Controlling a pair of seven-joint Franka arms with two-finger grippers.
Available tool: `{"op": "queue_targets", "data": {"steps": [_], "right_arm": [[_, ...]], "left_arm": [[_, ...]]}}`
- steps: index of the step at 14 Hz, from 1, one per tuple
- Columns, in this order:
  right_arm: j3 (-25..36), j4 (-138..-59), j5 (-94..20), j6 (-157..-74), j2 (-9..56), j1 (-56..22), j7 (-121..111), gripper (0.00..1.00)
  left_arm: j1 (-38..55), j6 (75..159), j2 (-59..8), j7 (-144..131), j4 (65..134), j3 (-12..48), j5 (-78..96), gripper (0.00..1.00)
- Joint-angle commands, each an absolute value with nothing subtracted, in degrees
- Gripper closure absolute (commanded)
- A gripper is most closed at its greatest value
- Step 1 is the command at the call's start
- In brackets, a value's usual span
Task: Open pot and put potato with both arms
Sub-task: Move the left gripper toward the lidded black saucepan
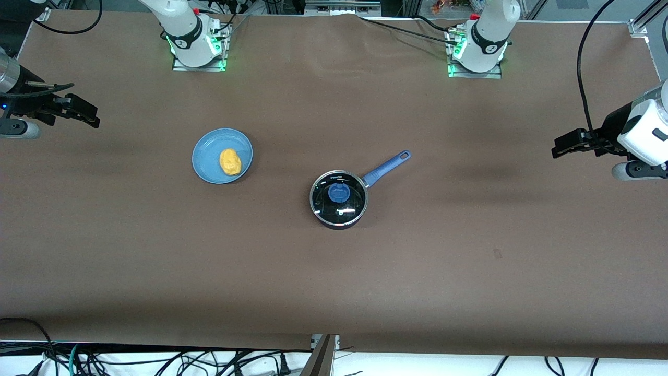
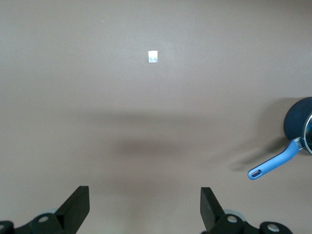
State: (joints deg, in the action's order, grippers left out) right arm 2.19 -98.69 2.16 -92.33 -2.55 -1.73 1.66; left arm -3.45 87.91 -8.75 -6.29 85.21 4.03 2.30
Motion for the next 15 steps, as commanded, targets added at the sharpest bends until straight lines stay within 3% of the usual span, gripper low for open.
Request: {"op": "queue_targets", "data": {"steps": [1, 7, 9, 12, 15], "right_arm": [[1.5, -98.2, 1.2, -91.6, -2.7, -0.9, 1.5, 0.00], [1.5, -98.2, 1.2, -91.5, -2.7, -0.9, 1.5, 0.00], [1.5, -98.2, 1.2, -91.5, -2.7, -0.9, 1.5, 0.00], [1.5, -98.2, 1.2, -91.2, -2.8, -0.9, 1.7, 0.00], [1.5, -98.3, 1.2, -91.2, -2.8, -0.9, 1.9, 0.00]], "left_arm": [[-4.7, 87.6, -7.6, -5.8, 86.1, 4.8, 2.9, 0.00], [-3.4, 88.0, -8.4, -6.0, 86.1, 5.4, 3.3, 0.00], [-2.8, 90.0, -10.9, -6.4, 86.2, 9.2, 3.3, 0.00], [1.4, 99.1, -15.5, -20.6, 86.2, 14.1, 3.2, 0.00], [11.7, 110.5, -22.8, -36.3, 86.1, 14.2, 2.6, 0.00]]}}
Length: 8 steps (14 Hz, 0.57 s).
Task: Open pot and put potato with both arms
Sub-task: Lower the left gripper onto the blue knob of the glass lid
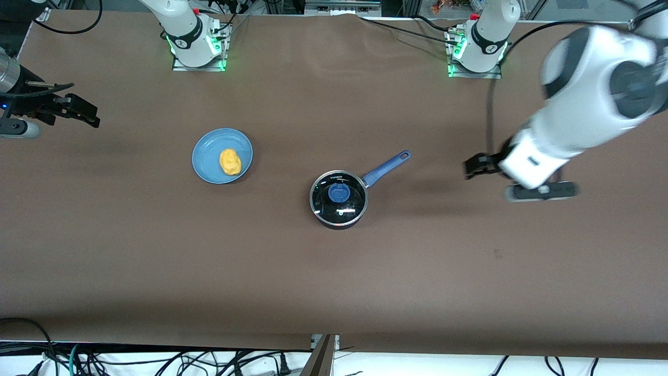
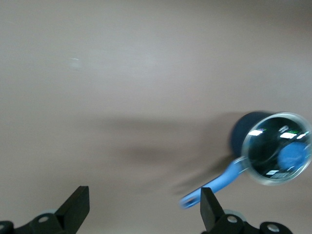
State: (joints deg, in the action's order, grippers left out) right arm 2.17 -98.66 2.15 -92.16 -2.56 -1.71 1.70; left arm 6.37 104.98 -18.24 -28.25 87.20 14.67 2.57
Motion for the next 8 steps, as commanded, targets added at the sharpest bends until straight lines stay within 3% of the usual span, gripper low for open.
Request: {"op": "queue_targets", "data": {"steps": [1, 3, 8], "right_arm": [[1.5, -98.2, 1.2, -91.2, -2.8, -0.9, 1.9, 0.00], [1.5, -98.2, 1.2, -91.2, -2.8, -1.0, 2.1, 0.00], [1.4, -98.2, 1.2, -91.1, -2.8, -1.0, 2.4, 0.00]], "left_arm": [[14.3, 114.6, -25.3, -39.7, 86.1, 14.2, 2.5, 0.00], [19.7, 120.4, -30.0, -46.5, 84.2, 13.7, 0.0, 0.00], [31.9, 120.5, -42.3, -59.0, 70.8, 8.2, -4.5, 0.00]]}}
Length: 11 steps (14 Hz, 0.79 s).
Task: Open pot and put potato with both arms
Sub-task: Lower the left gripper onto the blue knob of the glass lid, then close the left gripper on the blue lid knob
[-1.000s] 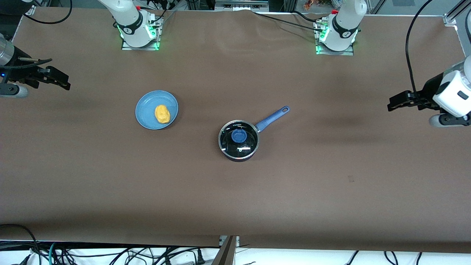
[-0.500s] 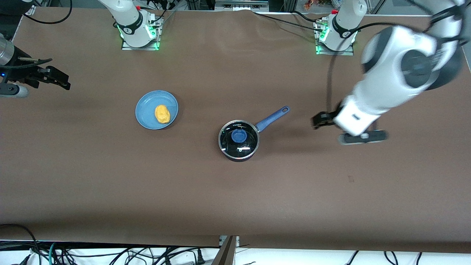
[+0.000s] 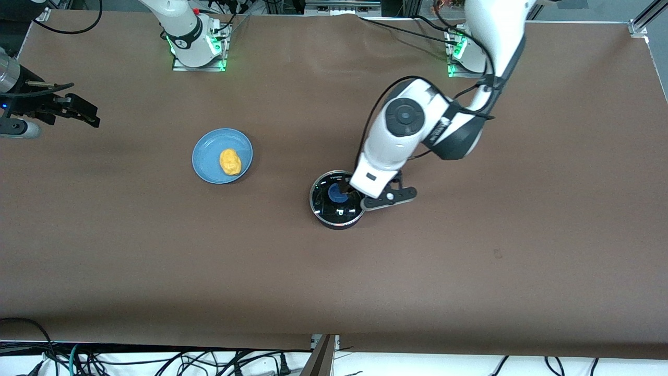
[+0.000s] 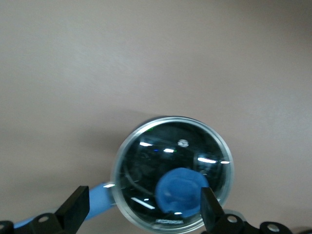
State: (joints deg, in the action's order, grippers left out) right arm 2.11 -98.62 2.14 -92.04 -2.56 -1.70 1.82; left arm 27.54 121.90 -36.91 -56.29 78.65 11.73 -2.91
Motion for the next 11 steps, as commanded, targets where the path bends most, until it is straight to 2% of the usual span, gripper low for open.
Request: {"op": "queue_targets", "data": {"steps": [1, 6, 11], "right_arm": [[1.4, -98.2, 1.2, -91.1, -2.8, -1.0, 2.4, 0.00], [1.4, -98.3, 1.2, -91.1, -2.8, -1.0, 2.5, 0.00], [1.4, -98.3, 1.2, -90.8, -2.8, -1.0, 2.5, 0.00]], "left_arm": [[34.1, 120.5, -44.0, -59.0, 69.4, 6.3, -4.5, 0.00], [37.5, 121.0, -48.0, -58.7, 67.9, 4.5, -9.2, 0.00], [38.3, 120.9, -47.9, -59.1, 68.7, 4.9, -8.9, 0.00]]}}
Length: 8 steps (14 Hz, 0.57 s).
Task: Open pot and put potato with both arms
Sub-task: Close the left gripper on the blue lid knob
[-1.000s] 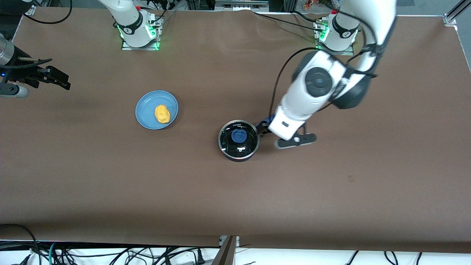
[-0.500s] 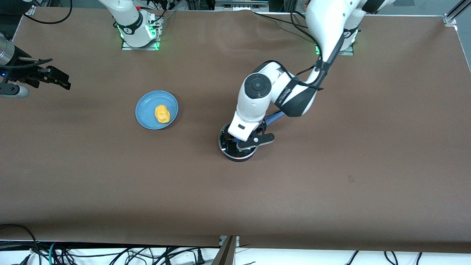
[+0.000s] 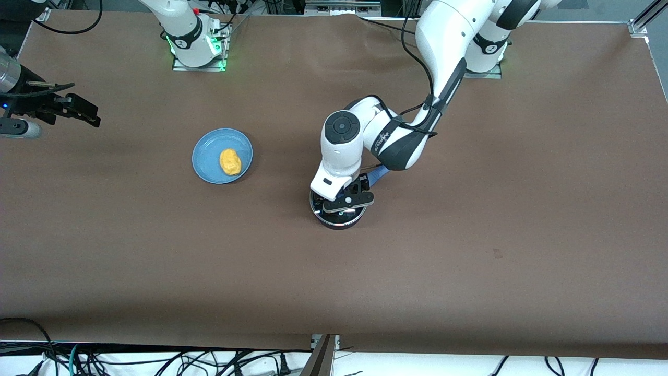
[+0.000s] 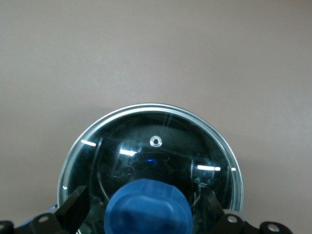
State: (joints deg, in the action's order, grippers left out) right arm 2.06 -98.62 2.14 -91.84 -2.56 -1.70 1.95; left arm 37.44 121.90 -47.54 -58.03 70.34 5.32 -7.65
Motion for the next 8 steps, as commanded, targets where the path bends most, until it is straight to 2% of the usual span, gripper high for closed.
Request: {"op": "queue_targets", "data": {"steps": [1, 3, 4, 8], "right_arm": [[1.4, -98.3, 1.2, -90.8, -2.9, -1.0, 2.5, 0.00], [1.4, -98.3, 1.2, -90.8, -2.8, -1.0, 2.5, 0.00], [1.4, -98.3, 1.1, -90.7, -2.9, -1.0, 2.5, 0.00], [1.4, -98.3, 1.1, -90.7, -2.8, -1.0, 2.5, 0.00]], "left_arm": [[38.2, 120.9, -47.7, -59.4, 68.7, 4.9, -8.9, 0.00], [38.2, 120.3, -47.3, -59.4, 68.8, 5.1, -8.9, 0.02], [38.2, 120.1, -47.2, -59.3, 68.9, 5.3, -8.9, 0.13], [38.1, 120.3, -47.2, -58.6, 69.3, 5.2, -9.1, 0.20]]}}
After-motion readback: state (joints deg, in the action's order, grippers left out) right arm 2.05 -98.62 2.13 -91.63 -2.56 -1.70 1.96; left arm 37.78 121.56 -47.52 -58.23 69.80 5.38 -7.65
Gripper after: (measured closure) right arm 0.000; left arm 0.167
